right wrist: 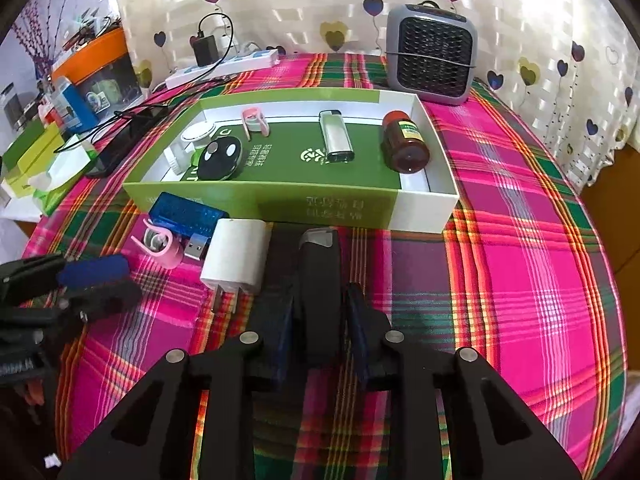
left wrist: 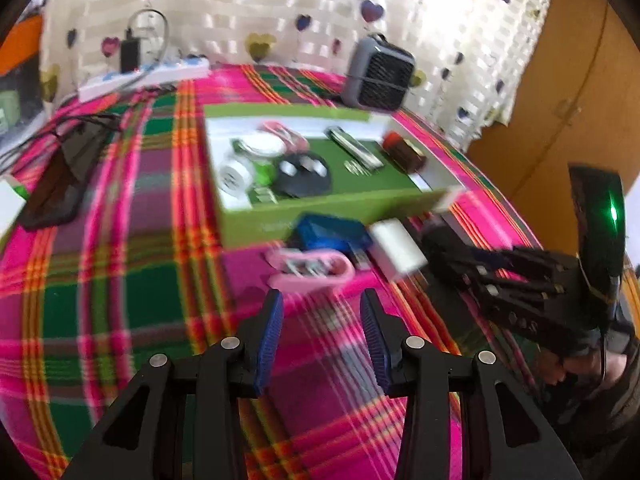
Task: Organize rigid objects
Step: 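Grasp the pink hair clip with the left tool while the right tool grasps the black rectangular object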
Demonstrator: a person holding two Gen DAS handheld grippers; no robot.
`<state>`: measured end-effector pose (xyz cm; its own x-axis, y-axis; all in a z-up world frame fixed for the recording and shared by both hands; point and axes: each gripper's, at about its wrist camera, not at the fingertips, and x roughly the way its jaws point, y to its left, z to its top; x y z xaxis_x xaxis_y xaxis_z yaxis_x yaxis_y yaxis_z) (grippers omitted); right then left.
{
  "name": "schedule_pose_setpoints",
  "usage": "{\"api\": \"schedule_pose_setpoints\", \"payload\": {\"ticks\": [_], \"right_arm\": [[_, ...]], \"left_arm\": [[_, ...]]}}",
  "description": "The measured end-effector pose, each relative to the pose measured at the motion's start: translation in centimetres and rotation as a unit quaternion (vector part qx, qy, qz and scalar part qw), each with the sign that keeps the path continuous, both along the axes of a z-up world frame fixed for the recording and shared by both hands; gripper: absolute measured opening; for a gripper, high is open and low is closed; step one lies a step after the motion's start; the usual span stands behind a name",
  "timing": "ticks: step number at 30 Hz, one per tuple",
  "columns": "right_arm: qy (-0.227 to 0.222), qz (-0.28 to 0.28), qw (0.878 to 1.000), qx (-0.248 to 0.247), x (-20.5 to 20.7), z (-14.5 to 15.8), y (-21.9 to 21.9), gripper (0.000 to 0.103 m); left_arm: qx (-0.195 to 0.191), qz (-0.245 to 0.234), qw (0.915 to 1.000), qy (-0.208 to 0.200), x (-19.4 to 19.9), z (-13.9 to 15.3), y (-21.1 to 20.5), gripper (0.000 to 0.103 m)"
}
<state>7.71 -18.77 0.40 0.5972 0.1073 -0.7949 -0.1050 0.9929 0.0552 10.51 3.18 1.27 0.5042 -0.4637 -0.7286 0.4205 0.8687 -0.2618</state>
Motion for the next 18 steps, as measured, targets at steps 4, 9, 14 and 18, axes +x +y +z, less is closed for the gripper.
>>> {"api": "schedule_pose_setpoints", "payload": {"ticks": [4,9,14,18], "right_arm": [[-0.001,0.009,1.0,0.005,-0.1,0.0,-0.2,0.027],[-0.001,0.012,1.0,0.016,0.1,0.0,-0.6,0.027],[-0.001,0.015,1.0,0.022,0.2,0.0,-0.9,0.027],[-0.002,0.018,1.0,0.026,0.2,0.0,-1.0,0.027]], "left_arm": [[-0.004,0.011,0.9999,0.006,1.4,0.2,0.3,0.039],[-0.004,-0.011,0.9998,0.016,2.0,-0.2,-0.8,0.039],[0.001,-0.029,0.9992,0.03,1.1,-0.7,-1.7,0.039],[0.001,-0.041,0.9985,0.036,0.0,-0.8,-2.2,0.039]]}}
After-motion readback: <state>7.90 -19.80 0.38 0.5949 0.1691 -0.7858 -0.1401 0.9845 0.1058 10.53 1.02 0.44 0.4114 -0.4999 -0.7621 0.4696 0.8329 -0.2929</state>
